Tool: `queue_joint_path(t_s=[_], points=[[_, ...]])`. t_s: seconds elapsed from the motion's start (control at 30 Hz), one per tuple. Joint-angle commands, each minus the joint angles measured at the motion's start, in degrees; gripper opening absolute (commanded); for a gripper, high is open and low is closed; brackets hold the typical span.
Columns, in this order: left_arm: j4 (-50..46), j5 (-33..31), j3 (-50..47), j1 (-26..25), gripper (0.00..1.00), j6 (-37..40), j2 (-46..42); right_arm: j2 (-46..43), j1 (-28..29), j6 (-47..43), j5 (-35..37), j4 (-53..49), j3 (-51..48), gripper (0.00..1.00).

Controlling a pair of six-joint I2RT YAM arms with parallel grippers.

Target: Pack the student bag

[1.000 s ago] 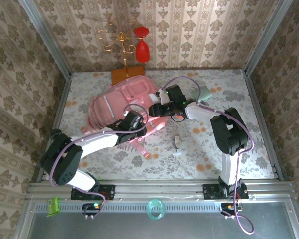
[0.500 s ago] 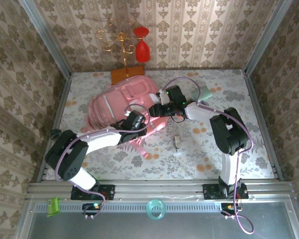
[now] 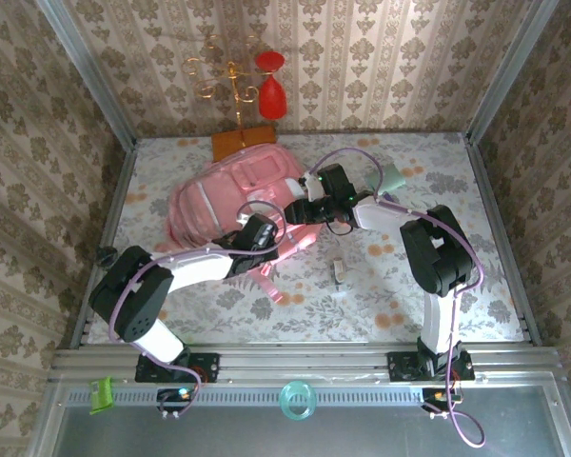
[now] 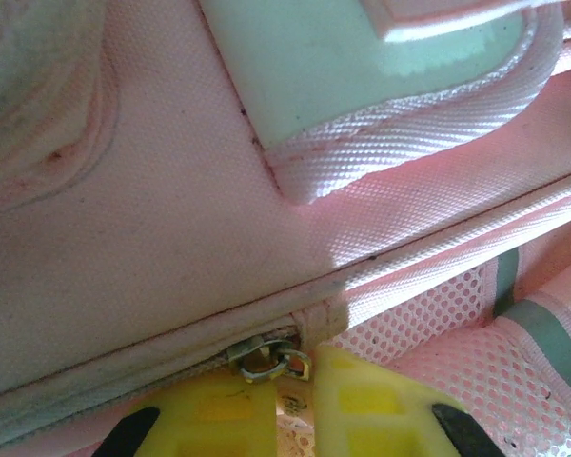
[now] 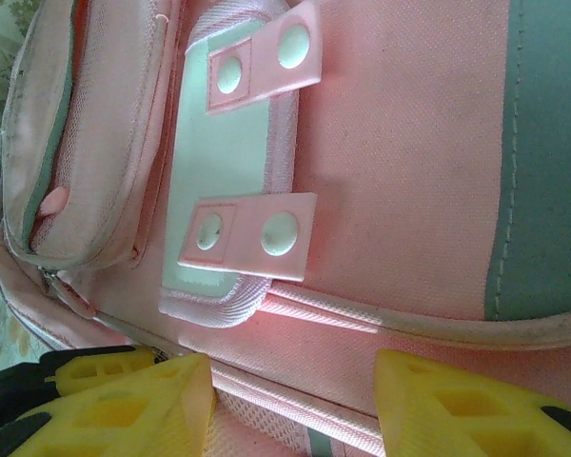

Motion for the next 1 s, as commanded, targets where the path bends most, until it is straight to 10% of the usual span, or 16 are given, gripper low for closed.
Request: queue_joint_path(t_s=[0.0, 0.63, 0.97], points=[[1.67, -1.34, -1.48, 0.34, 0.00, -0.40, -2.31, -0.48, 0.20, -0.60, 0.42, -0.76, -1.14, 0.49], [-1.56, 6.22, -4.60, 3.53, 0.00, 6.10, -8.96, -10.42, 5.61, 0.65, 11.82, -3.78, -7.21, 0.59], [0.47, 8.04, -4.26, 2.53, 0.00, 8.62, -7.73, -8.51, 6.18, 28.83, 16.31, 1.83, -9.54, 0.60]])
